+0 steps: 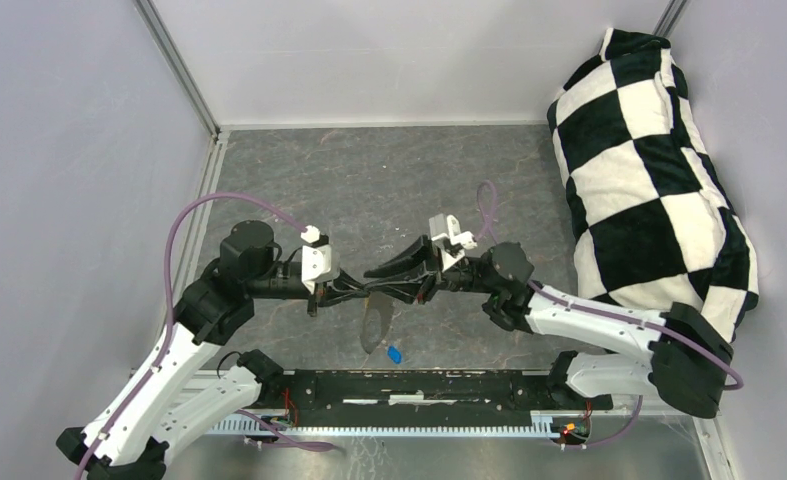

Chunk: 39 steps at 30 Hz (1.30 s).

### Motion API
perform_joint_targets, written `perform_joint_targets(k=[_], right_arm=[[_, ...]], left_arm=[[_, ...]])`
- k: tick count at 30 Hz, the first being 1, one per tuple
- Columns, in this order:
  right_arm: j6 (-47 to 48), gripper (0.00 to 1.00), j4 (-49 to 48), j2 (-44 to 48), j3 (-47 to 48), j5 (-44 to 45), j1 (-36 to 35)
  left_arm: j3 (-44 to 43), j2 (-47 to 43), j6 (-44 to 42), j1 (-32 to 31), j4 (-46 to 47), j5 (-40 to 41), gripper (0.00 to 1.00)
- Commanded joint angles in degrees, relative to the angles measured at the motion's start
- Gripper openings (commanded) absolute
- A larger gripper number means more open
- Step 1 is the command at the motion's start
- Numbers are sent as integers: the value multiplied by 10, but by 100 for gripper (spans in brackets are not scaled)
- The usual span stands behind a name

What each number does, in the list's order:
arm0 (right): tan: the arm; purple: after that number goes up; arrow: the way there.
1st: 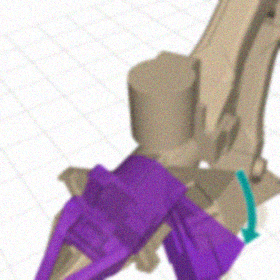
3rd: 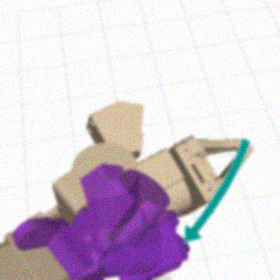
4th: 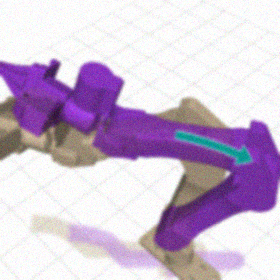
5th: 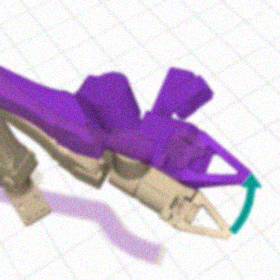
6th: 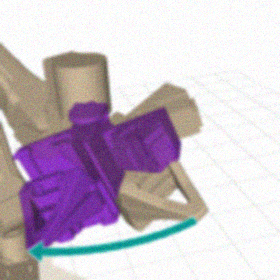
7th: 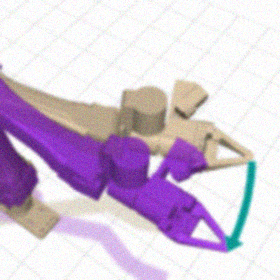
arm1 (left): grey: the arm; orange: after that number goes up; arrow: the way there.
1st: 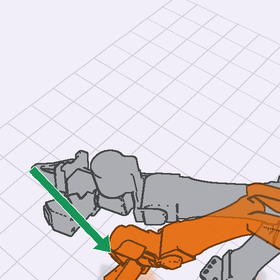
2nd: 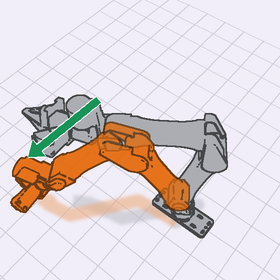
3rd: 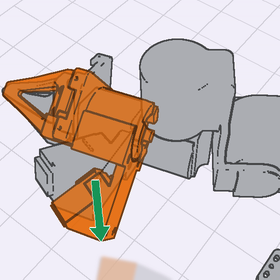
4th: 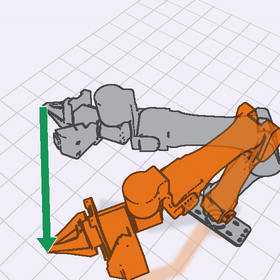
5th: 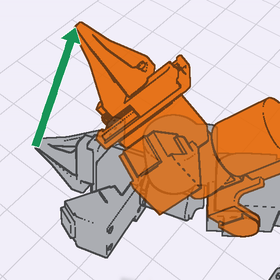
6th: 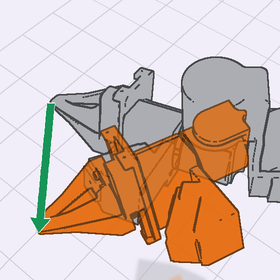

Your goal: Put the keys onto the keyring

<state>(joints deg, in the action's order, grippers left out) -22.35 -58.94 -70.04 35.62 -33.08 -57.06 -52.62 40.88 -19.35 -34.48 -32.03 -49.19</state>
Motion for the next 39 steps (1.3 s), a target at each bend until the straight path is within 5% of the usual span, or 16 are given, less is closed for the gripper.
perform_joint_targets(k=[1, 5, 12, 31, 39], right_arm=[[194, 42, 360, 39, 139, -19, 18], [322, 59, 609, 28, 257, -36, 28], [403, 50, 785, -15, 356, -69, 28], [398, 35, 815, -69, 416, -87, 17], [346, 25, 733, -63, 381, -97, 18]], left_arm=[[-22, 8, -39, -1, -31, 16, 2], [-60, 40, -111, -1, -105, 9, 2], [-121, 86, -163, -1, -164, 21, 2], [-132, 113, -153, -2, -160, 40, 2], [-120, 107, -136, -1, -139, 42, 2]])
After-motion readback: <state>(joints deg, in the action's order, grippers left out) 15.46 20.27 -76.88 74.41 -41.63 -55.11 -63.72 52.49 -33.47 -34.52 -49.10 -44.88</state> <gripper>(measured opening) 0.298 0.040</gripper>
